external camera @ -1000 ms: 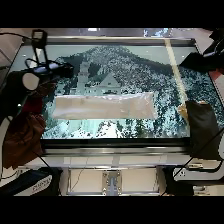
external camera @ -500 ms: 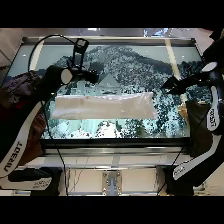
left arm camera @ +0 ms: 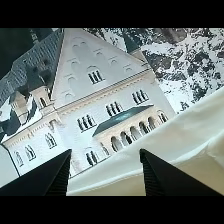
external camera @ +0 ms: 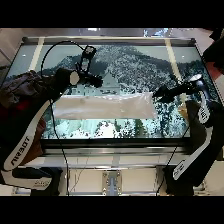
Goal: Fold the shirts.
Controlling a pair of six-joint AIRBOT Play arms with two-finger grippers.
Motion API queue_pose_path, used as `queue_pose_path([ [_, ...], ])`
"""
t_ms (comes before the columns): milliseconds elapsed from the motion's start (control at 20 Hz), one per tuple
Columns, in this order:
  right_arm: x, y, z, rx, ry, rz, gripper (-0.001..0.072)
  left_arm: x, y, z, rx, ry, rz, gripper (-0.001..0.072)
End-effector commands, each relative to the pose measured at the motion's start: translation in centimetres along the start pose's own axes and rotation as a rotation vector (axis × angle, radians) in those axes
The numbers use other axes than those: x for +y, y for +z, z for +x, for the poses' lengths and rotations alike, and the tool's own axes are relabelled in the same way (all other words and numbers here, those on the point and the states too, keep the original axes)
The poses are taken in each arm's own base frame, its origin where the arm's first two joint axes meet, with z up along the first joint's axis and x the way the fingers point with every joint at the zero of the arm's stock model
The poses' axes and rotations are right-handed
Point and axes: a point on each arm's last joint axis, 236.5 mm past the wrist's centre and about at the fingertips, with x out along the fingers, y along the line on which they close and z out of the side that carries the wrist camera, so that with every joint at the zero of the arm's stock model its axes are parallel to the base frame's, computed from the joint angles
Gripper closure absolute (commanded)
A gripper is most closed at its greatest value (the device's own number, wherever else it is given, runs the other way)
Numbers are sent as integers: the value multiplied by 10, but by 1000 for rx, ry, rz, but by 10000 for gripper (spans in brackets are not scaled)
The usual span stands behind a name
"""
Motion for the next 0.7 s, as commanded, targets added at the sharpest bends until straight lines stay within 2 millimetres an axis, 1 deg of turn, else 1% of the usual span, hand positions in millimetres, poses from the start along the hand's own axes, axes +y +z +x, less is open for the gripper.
queue_pose_path([
  [0,4,-5,15,41,17,-18,91,-1,-7,1,28,-5,0,239],
  [200,15,-14,52,127,26,-46,101,-2,-15,1,60,-9,1,239],
  [300,30,-19,69,157,51,-76,104,-3,-21,0,87,-13,1,239],
  [350,41,-20,73,163,79,-92,146,-3,-23,0,95,-14,0,239],
  [400,55,-21,75,167,123,-96,247,-3,-23,0,97,-14,0,239],
  [500,77,-27,75,190,192,-107,421,-3,-24,2,99,-15,0,241],
  [550,87,-32,71,209,219,-116,582,-4,-27,5,107,-17,1,245],
  [600,98,-38,64,225,248,-130,689,-6,-32,11,121,-26,-9,391],
  [650,109,-41,55,229,266,-148,695,-10,-39,19,140,-41,-26,588],
])
